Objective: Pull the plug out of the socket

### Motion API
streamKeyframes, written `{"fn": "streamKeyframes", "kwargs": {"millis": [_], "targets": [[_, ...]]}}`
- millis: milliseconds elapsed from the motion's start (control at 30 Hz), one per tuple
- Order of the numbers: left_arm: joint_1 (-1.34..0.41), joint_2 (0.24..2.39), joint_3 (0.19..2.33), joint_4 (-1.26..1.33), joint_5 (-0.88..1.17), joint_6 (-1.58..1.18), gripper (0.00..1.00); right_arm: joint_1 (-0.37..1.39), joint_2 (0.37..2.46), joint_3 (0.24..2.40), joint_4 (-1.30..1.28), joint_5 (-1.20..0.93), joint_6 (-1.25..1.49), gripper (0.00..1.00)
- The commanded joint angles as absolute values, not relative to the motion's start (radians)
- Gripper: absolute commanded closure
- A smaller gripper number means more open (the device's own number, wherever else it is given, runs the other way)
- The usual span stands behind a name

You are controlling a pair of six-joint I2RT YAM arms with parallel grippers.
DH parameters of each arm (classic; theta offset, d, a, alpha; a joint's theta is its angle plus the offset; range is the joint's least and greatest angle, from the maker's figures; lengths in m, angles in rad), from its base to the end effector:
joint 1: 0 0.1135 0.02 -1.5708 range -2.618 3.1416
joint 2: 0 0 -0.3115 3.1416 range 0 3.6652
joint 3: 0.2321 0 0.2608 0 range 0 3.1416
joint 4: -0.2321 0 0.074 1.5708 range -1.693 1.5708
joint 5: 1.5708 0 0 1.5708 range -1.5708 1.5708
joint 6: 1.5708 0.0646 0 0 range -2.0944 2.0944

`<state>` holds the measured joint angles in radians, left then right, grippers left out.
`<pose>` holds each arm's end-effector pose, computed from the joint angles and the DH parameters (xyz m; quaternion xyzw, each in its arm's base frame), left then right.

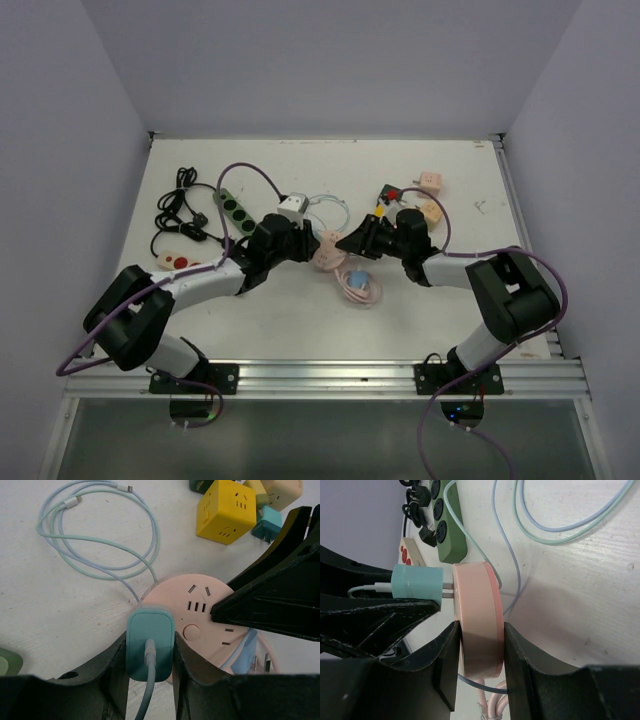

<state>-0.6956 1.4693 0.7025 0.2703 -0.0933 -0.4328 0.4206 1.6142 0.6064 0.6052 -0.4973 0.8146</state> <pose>0.2606 -0.2097 0.2246 0.0888 0.8540 -0.2395 0.4533 0.2978 0.1670 0.1909 0.0252 0.8195 0.4769 0.3169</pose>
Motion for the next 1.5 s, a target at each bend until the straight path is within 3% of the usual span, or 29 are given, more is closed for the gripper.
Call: {"fn": "streamKeyframes", "kwargs": {"millis": [0, 367, 733, 1000, 1067, 1167, 1300, 1467], "targets": [[-0.632, 1.416, 0.716, 0.336, -0.14, -0.457, 1.0, 0.402, 1.606, 0.603, 0.548, -0.448, 0.782, 1.0], [-0.632, 1.439, 0.726, 0.325, -0.164, -0.403, 1.0, 0.403, 1.568, 0.626, 0.485, -0.431, 0.767, 1.0], [-0.635, 1.562, 0.73, 0.249, -0.005, -0.431, 0.76, 0.399, 1.565, 0.69, 0.443, -0.362, 0.753, 1.0], [-0.634, 1.566, 0.673, 0.218, 0.015, -0.428, 0.34, 0.397, 1.598, 0.765, 0.382, -0.347, 0.719, 1.0], [-0.634, 1.559, 0.67, 0.204, 0.009, -0.422, 0.19, 0.396, 1.603, 0.772, 0.374, -0.344, 0.715, 1.0], [-0.634, 1.551, 0.689, 0.164, 0.005, -0.405, 0.07, 0.391, 1.611, 0.779, 0.37, -0.345, 0.71, 1.0], [-0.634, 1.525, 0.735, 0.095, -0.057, -0.382, 0.0, 0.39, 1.628, 0.793, 0.361, -0.347, 0.703, 1.0], [-0.632, 1.493, 0.822, -0.038, -0.118, -0.365, 0.0, 0.39, 1.667, 0.808, 0.354, -0.356, 0.692, 0.85]]}}
